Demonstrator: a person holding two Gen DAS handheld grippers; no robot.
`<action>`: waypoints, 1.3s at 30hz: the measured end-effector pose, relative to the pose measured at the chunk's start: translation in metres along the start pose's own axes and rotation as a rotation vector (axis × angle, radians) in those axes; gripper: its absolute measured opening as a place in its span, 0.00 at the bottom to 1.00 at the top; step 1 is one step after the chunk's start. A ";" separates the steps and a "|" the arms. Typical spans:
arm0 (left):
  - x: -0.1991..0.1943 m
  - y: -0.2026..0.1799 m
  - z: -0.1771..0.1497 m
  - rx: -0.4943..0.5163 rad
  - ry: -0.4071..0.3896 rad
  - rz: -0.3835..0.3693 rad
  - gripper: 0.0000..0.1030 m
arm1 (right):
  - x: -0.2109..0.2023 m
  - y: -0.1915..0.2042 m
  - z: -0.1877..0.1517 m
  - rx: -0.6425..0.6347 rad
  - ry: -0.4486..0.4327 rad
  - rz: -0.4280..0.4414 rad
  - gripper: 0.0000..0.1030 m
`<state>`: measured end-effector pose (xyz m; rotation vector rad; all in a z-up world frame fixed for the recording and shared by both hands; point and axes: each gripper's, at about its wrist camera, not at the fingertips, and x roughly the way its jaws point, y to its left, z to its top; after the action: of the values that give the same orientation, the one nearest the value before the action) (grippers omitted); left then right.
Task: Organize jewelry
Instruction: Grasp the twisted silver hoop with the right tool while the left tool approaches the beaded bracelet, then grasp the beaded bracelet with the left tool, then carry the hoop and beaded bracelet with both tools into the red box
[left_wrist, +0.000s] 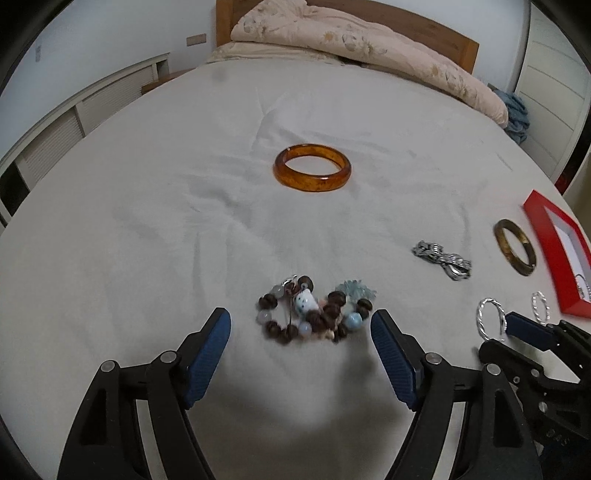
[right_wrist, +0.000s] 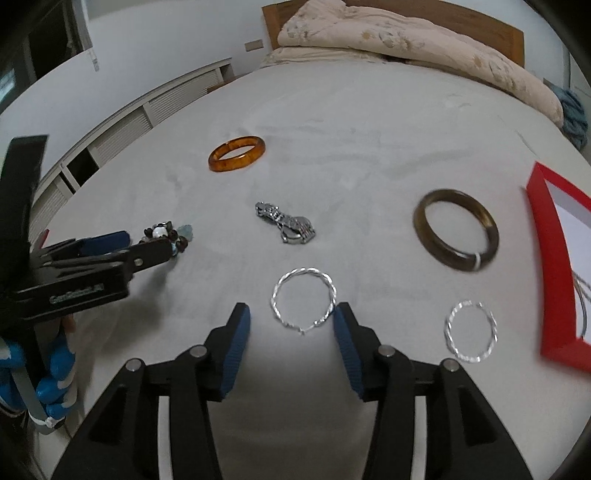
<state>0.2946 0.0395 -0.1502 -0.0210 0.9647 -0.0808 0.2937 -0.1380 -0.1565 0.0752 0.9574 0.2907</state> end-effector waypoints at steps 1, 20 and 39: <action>0.003 -0.001 0.000 0.009 0.004 0.003 0.74 | 0.002 0.000 0.000 -0.005 -0.003 -0.001 0.44; 0.000 0.000 0.003 0.001 -0.001 -0.067 0.18 | 0.001 -0.005 0.003 -0.034 -0.009 0.028 0.35; -0.091 -0.032 0.007 0.004 -0.088 -0.122 0.18 | -0.108 -0.003 0.012 0.003 -0.135 -0.015 0.35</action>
<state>0.2466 0.0146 -0.0696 -0.0786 0.8752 -0.1929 0.2462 -0.1696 -0.0644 0.0891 0.8239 0.2676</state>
